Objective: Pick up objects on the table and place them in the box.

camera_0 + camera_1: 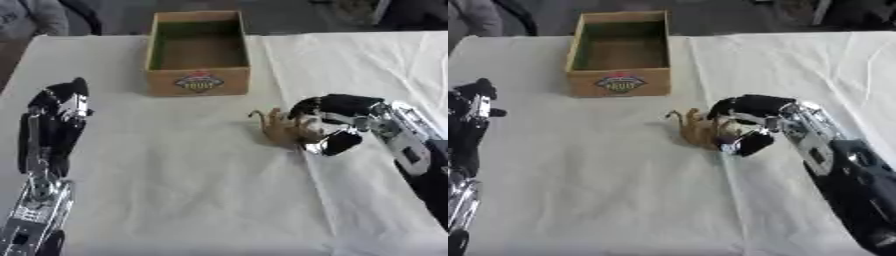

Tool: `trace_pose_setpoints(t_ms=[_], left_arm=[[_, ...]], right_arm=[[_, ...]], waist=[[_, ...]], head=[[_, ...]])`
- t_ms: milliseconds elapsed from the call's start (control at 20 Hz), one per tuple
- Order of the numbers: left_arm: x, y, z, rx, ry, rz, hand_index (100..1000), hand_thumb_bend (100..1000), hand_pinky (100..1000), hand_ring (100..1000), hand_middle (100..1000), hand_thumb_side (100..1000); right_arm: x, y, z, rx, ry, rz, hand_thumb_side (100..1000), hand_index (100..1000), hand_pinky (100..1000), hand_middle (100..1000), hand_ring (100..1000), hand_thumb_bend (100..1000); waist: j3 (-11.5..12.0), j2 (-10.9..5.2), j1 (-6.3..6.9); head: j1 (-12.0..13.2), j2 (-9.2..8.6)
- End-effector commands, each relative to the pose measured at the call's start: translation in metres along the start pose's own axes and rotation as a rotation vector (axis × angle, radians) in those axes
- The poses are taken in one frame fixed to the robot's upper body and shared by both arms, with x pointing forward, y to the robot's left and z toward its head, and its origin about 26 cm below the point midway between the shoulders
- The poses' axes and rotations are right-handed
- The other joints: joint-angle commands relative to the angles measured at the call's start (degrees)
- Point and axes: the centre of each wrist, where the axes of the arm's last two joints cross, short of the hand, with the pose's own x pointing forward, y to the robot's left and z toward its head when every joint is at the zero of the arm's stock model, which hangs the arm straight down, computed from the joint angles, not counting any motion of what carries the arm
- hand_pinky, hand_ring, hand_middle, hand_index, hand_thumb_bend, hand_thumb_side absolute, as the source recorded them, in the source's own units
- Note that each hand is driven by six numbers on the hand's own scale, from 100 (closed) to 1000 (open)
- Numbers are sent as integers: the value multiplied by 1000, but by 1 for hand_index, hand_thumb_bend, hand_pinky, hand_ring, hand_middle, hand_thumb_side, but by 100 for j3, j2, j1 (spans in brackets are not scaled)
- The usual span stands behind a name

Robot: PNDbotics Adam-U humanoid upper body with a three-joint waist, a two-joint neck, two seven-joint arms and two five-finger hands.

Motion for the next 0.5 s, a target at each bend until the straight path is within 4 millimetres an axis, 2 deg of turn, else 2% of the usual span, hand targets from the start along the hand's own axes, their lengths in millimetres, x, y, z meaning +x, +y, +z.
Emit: trace_pose_setpoints(t_ms=[50,500], left_arm=[[7,0,-4,-4,-28,6,628,312,544,771,501,491],[8,0,-4,-6,-30,6,628,312,545,771,501,491]], right_arm=[[-2,-10,6,0,4,37,638,923,766,895,863,216],[8,-23,11,58,-25,85,677,926,780,901,863,297]], waist=[[-3,-84,8],[-1,-86,1]], head=[[-12,-43],[-20,-60]])
